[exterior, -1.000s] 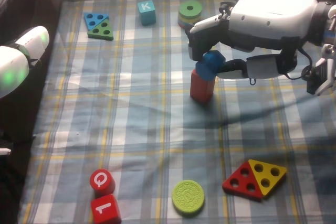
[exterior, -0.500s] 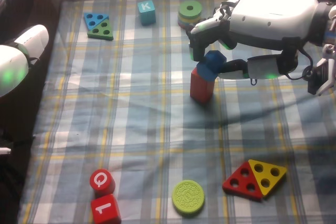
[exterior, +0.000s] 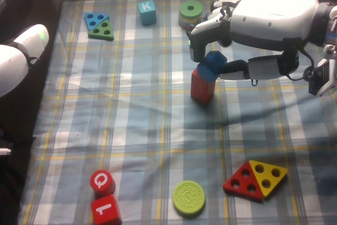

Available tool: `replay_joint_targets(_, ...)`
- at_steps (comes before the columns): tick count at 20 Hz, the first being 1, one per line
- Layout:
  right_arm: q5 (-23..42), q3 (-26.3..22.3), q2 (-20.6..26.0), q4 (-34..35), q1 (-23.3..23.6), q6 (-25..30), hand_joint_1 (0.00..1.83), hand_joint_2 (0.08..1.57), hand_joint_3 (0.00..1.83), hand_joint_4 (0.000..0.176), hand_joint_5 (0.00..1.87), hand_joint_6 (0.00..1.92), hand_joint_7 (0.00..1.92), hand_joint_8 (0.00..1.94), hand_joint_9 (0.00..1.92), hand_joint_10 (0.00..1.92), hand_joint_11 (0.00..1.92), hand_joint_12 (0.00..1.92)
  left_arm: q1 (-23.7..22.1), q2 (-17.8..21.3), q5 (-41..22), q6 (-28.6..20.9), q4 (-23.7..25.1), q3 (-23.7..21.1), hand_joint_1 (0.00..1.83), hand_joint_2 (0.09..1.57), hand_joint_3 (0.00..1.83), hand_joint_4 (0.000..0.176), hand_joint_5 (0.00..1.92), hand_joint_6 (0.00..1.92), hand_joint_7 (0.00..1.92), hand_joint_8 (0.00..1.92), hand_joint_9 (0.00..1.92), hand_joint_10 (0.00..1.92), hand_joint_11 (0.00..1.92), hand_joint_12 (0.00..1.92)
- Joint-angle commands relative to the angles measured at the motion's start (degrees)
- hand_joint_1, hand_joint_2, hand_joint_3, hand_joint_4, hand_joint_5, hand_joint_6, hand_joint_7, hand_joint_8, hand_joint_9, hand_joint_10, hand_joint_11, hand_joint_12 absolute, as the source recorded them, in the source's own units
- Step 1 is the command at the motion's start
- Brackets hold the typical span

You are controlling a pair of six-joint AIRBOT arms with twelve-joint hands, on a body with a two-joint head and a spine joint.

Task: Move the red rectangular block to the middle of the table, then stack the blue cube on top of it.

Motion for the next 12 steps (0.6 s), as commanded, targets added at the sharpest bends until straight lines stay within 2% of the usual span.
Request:
replay_joint_targets(1, 5.8, -0.1, 0.0, 1.2, 0.6, 0.1, 1.09, 1.32, 0.0, 0.018, 0.57, 1.56, 0.65, 1.55, 0.38, 1.51, 0.06, 1.9, -0.3, -0.3, -7.3, -0.5, 1.7, 0.3, 0.77, 1.49, 0.0, 0.059, 0.03, 0.0, 0.0, 0.0, 0.0, 0.0, 0.0, 0.0)
replay_joint_targets(2, 5.8, -0.1, 0.0, 1.2, 0.6, 0.1, 1.1, 1.32, 0.0, 0.0, 0.55, 1.56, 0.69, 1.55, 0.43, 1.54, 0.09, 1.92, -0.3, -0.3, -7.3, -0.5, 1.7, 0.3, 0.77, 1.49, 0.0, 0.059, 0.03, 0.0, 0.0, 0.0, 0.0, 0.0, 0.0, 0.0)
replay_joint_targets(4, 5.9, -0.1, 0.0, 1.2, 0.6, 0.1, 1.11, 1.32, 0.0, 0.0, 0.55, 1.54, 0.7, 1.55, 0.44, 1.55, 0.13, 1.92, -0.2, -0.3, -7.3, -0.5, 1.7, 0.3, 0.76, 1.49, 0.0, 0.062, 0.03, 0.0, 0.0, 0.0, 0.0, 0.0, 0.0, 0.0)
replay_joint_targets(6, 6.0, -0.1, 0.0, 1.1, 0.6, 0.1, 1.11, 1.32, 0.0, 0.0, 0.53, 1.53, 0.69, 1.6, 0.43, 1.63, 0.17, 1.92, -0.2, -0.3, -7.3, -0.5, 1.7, 0.3, 0.75, 1.49, 0.0, 0.057, 0.03, 0.0, 0.0, 0.0, 0.0, 0.0, 0.0, 0.0)
replay_joint_targets(8, 6.1, -0.1, 0.0, 1.1, 0.7, 0.1, 1.11, 1.33, 0.0, 0.0, 0.51, 1.55, 0.69, 1.62, 0.43, 1.63, 0.13, 1.92, -0.2, -0.3, -7.3, -0.5, 1.7, 0.3, 0.75, 1.49, 0.0, 0.059, 0.02, 0.0, 0.0, 0.0, 0.0, 0.0, 0.0, 0.0)
replay_joint_targets(10, 6.3, -0.1, 0.0, 1.1, 0.9, 0.1, 1.08, 1.35, 0.0, 0.0, 0.51, 1.59, 0.64, 1.63, 0.34, 1.58, 0.03, 1.92, -0.2, -0.3, -7.3, -0.6, 1.7, 0.3, 0.7, 1.5, 0.0, 0.068, 0.02, 0.0, 0.0, 0.0, 0.0, 0.0, 0.0, 0.0)
replay_joint_targets(12, 6.4, -0.2, 0.0, 0.9, 1.0, 0.1, 1.12, 1.33, 0.0, 0.0, 0.5, 1.53, 0.7, 1.63, 0.45, 1.65, 0.17, 1.92, -0.2, -0.3, -7.3, -0.6, 1.7, 0.3, 0.7, 1.5, 0.01, 0.072, 0.02, 0.0, 0.0, 0.0, 0.0, 0.0, 0.0, 0.0)
